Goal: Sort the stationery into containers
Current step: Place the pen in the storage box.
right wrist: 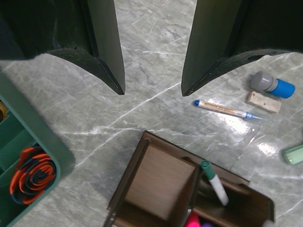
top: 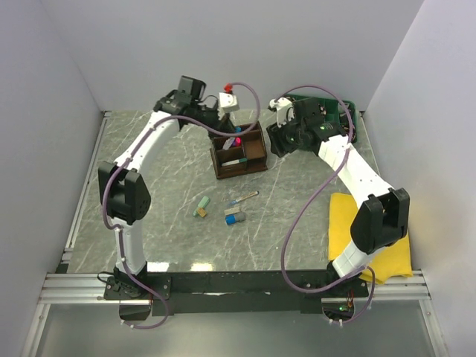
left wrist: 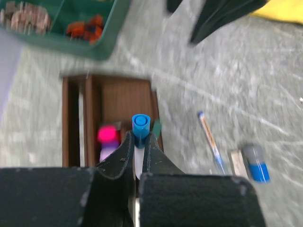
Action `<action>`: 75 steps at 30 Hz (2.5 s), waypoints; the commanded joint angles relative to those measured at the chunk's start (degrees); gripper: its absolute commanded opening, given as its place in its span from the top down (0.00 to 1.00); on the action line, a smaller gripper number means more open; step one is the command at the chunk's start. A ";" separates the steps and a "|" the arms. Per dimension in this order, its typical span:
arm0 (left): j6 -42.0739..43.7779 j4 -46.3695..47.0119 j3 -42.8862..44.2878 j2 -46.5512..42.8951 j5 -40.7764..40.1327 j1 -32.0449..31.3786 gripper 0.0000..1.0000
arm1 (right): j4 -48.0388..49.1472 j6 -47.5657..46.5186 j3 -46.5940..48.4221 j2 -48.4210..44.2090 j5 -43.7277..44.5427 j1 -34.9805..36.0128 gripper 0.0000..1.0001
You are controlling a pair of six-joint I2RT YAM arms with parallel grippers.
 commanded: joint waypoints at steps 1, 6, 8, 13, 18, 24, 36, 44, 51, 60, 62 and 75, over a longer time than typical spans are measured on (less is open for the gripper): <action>0.88 10.64 -2.15 -0.90 2.96 -3.04 0.99 | 1.55 -0.78 3.41 0.31 1.05 -1.80 0.41; 1.14 14.34 -5.66 0.07 1.21 -4.01 0.99 | 1.29 -1.04 1.31 -1.36 1.31 -3.29 0.41; 0.79 16.27 -6.72 0.59 0.86 -4.27 0.99 | 1.20 -1.13 0.43 -2.33 1.31 -3.65 0.41; 1.75 16.90 -8.22 1.47 -0.81 -4.71 0.99 | 1.12 -1.13 -2.30 -3.74 0.87 -4.61 0.41; 3.08 12.17 -6.90 1.47 0.06 -5.07 0.99 | 1.03 -0.87 -3.44 -3.91 0.35 -5.05 0.41; 1.32 10.39 -7.34 0.77 1.74 -5.33 0.99 | 1.12 -0.43 -3.27 -3.04 -0.09 -5.23 0.41; -7.02 16.19 -10.41 1.56 2.00 -5.33 0.99 | 0.33 -0.95 -2.74 -2.77 0.35 -5.23 0.41; -7.91 22.25 -13.31 2.26 1.30 -5.33 0.99 | 0.24 -1.31 -3.44 -3.56 0.87 -5.23 0.41; -7.56 29.29 -15.51 2.88 -1.25 -4.89 0.99 | 0.50 -1.57 -2.57 -3.03 1.23 -5.23 0.41; -5.72 30.08 -16.92 3.06 -2.48 -3.93 0.99 | 1.03 -1.31 -2.83 -2.60 1.14 -5.32 0.41; -4.31 29.64 -18.23 2.88 -2.92 -3.57 0.99 | 1.03 -1.31 -2.92 -2.51 1.23 -5.32 0.41; 0.26 28.41 -22.37 2.97 -8.37 -2.78 0.61 | 0.94 -0.95 -2.39 -1.19 0.61 -5.23 0.41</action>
